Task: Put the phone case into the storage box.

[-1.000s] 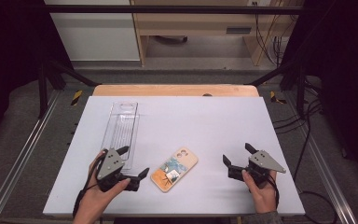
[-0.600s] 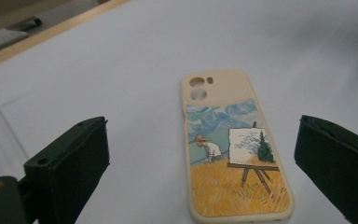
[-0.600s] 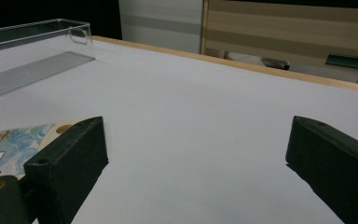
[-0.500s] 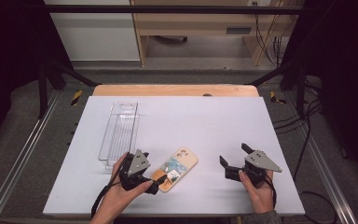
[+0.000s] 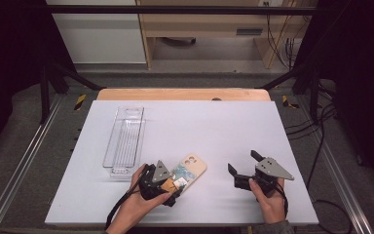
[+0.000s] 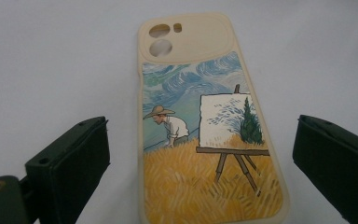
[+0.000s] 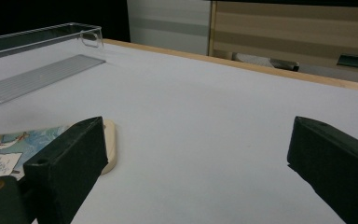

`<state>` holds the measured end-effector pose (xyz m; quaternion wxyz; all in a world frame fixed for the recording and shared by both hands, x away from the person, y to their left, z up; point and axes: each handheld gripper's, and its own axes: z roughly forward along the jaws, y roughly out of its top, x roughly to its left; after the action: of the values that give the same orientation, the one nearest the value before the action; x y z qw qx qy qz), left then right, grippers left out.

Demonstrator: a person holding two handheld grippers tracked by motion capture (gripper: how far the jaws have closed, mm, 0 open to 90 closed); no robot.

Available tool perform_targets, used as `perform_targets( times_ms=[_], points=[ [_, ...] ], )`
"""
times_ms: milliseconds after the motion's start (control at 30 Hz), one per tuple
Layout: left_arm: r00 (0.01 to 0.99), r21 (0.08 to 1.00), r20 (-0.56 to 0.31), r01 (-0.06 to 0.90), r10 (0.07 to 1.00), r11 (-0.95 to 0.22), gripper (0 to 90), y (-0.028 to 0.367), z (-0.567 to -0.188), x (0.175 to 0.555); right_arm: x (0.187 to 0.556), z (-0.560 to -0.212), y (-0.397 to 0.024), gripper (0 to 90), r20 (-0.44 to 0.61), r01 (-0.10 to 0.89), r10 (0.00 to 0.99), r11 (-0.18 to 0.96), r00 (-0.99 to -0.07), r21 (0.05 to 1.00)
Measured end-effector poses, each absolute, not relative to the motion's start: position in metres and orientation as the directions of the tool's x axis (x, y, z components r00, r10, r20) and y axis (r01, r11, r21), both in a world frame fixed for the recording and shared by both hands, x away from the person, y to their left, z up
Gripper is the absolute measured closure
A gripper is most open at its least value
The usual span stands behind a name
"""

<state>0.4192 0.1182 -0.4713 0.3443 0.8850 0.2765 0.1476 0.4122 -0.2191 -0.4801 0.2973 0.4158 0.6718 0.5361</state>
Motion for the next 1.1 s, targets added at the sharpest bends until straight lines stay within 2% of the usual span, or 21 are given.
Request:
perform_targets(
  times_ms=[300, 733, 1100],
  points=[
    [0.795, 0.661, 0.035, 0.436, 0.606, -0.610, 4.0, 0.112, -0.482, 0.427, 0.412, -0.480, -0.219, 4.6, 0.060, 0.246, 0.874, 0.069, -0.483, 0.967],
    [0.795, 0.635, 0.017, 0.459, 0.606, -0.621, 4.3, 0.109, -0.489, 0.431, 0.412, -0.480, -0.220, 4.5, 0.073, 0.249, 0.869, 0.059, -0.489, 0.967],
    [0.790, 0.627, 0.015, 0.470, 0.612, -0.622, 8.5, 0.107, -0.489, 0.431, 0.412, -0.480, -0.219, 4.5, 0.076, 0.251, 0.868, 0.058, -0.491, 0.966]
  ],
)
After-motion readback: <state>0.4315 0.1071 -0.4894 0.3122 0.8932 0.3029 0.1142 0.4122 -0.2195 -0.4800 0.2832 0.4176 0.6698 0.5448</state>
